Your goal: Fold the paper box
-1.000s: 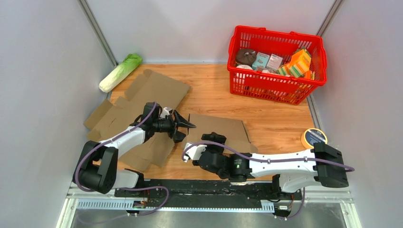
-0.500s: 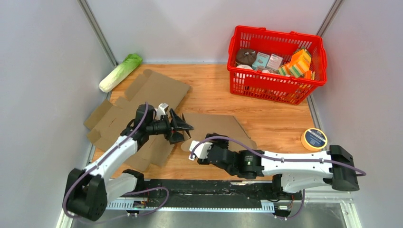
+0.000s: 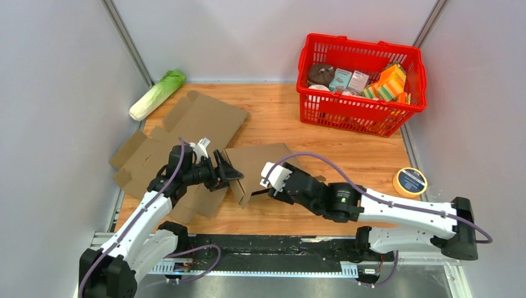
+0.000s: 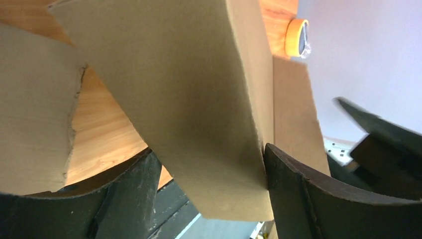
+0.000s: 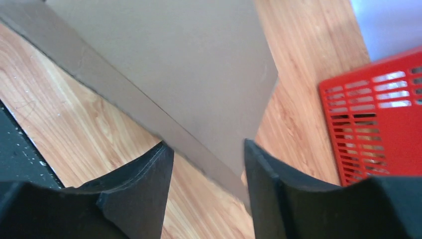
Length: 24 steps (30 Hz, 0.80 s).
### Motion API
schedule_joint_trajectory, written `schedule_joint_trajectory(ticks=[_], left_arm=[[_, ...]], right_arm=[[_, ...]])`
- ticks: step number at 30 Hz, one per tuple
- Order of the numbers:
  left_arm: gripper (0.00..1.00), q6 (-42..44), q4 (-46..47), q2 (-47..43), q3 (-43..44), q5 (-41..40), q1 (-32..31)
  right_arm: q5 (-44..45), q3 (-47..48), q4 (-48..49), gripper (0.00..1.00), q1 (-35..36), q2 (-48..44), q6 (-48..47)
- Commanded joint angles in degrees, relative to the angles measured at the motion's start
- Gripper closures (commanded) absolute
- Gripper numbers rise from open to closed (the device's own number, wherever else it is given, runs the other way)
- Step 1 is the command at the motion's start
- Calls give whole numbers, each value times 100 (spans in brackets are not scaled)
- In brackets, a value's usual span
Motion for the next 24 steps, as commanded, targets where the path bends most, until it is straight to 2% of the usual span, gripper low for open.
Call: schedule_joint_trajectory(ticks=[1,2,3,5,6,7,8,9,11,13,17,19,24], left_arm=[[19,-170,970,410,-314,355,36],[19,-486,2026,568,-375,574,36],[19,-1116,2481,935,-359,924,36],[20,-1368,2696,1219,-88,954,36],[24,-1369,2653,1394,18,920,36],[26,-1342,2548,1448,124,893,36],[28,-1316,2234,1483,290,867,54],[32,-1351,2100,1527,335,806,89],[33,-1674,1984,1580,301,866,176],[36,-2000,2159,1764,187,1260,369],[45,-3071,3343,2239,-278,2148,677],[47,-3292,3592,2336,-402,2386,730],[47,-3407,3505,2284,-376,2615,774]], right_arm=[[109,336,-147,45,-100,-578,286],[91,328,-129,45,-100,-561,303],[99,310,-111,44,-100,-543,295],[39,223,20,38,-108,-517,295],[-58,196,64,31,-108,-490,295],[-102,178,82,16,-108,-481,321],[-146,152,143,10,-100,-490,364],[-147,-5,266,0,-100,-516,365],[-24,-190,653,0,-108,-604,295],[38,-349,811,0,-108,-683,242],[-200,-507,917,0,-74,-745,224],[133,-612,1188,0,84,-657,49],[748,-499,1426,0,304,-359,-373]])
